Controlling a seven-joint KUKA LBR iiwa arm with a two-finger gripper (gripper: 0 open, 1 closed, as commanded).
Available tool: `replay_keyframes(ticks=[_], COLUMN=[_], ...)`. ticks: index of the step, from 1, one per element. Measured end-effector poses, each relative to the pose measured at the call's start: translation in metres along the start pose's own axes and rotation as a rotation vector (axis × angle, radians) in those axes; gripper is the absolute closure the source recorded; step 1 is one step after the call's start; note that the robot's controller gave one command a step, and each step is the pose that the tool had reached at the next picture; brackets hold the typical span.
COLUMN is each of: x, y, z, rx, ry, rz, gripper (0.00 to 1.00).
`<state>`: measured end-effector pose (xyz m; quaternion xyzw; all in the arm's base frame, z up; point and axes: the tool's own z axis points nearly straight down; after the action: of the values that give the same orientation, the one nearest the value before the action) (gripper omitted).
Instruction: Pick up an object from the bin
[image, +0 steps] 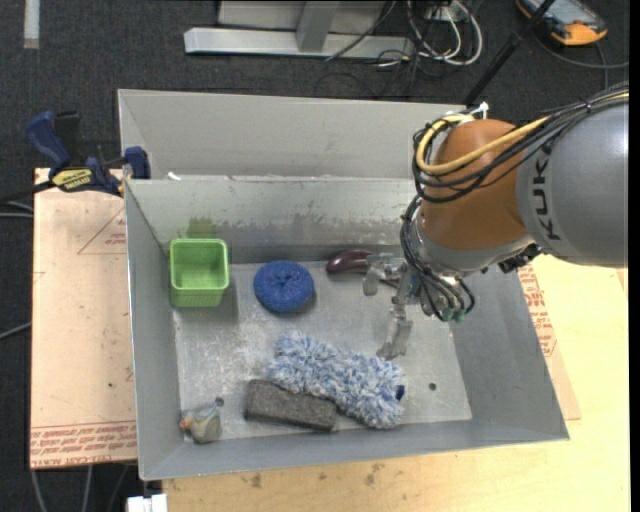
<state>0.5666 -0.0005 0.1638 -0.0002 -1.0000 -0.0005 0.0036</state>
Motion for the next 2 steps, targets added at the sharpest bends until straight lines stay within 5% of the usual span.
replay_keyframes(ticks=[1, 2], x=[-0.001, 0.003], y=[0.000, 0.006], z=[-0.005, 0.033], rx=[0.000, 0.001], ry=[-0.008, -0.017], rz=[0.000, -0.028], gripper=[0.00, 0.00])
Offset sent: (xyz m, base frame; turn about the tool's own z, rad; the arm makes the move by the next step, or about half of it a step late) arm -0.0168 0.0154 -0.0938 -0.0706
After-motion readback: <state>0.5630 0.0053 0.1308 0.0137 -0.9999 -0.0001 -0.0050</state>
